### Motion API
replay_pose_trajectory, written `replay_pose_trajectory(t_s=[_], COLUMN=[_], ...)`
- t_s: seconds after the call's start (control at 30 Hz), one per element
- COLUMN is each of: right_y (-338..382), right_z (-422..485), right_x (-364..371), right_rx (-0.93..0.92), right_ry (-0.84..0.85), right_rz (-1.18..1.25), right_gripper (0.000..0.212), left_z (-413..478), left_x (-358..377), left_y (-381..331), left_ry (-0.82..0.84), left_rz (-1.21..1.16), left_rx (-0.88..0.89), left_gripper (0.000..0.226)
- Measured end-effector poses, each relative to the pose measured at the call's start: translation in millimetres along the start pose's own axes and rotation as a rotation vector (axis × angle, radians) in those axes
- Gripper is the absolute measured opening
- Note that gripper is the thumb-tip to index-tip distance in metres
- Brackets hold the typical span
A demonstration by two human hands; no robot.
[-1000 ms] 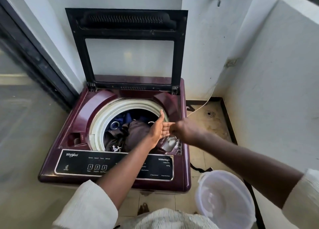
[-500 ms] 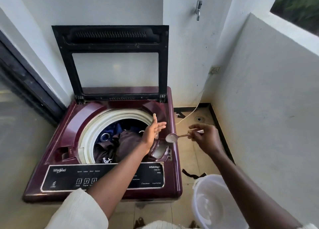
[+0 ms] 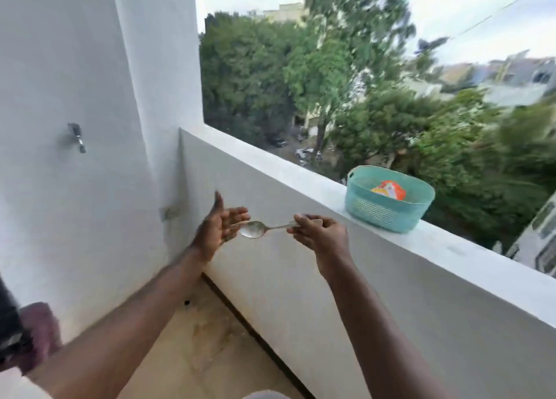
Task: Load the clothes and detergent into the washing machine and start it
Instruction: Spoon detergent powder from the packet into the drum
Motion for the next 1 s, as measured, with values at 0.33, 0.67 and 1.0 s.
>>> replay_pose_trajectory(t_s=[0.33, 0.67, 1.0], right_y=[186.8, 177.8, 143.3], right_z=[133.3, 221.9, 260.7], right_x=[-201.5, -233.2, -215.1], right_rx=[-0.405, -0.484, -0.209], right_ry=[-0.469, -0.644, -0.471], right_rz=[-0.171, -0.713, -0.869], right_gripper=[0.008, 0.012, 0.018], left_z=[41.2, 73.5, 75.9], left_x=[295.0, 351.7, 355.0], left_y=[-65.6, -55.6, -50.9], left_ry=[0.376, 0.408, 0.430], left_rz=[0.139, 0.295, 0.330], left_rx=[0.110, 0.235, 0.257], left_gripper=[0.077, 0.083, 0.095])
Point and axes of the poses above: each hand's wrist, its own z-axis towards the middle knuckle, its own x-axis out of the palm, y = z × x, the point moved 10 cm from there along z, towards the middle knuckle, and after that the axes turned 11 degrees about -y, right-handed, at the moved point
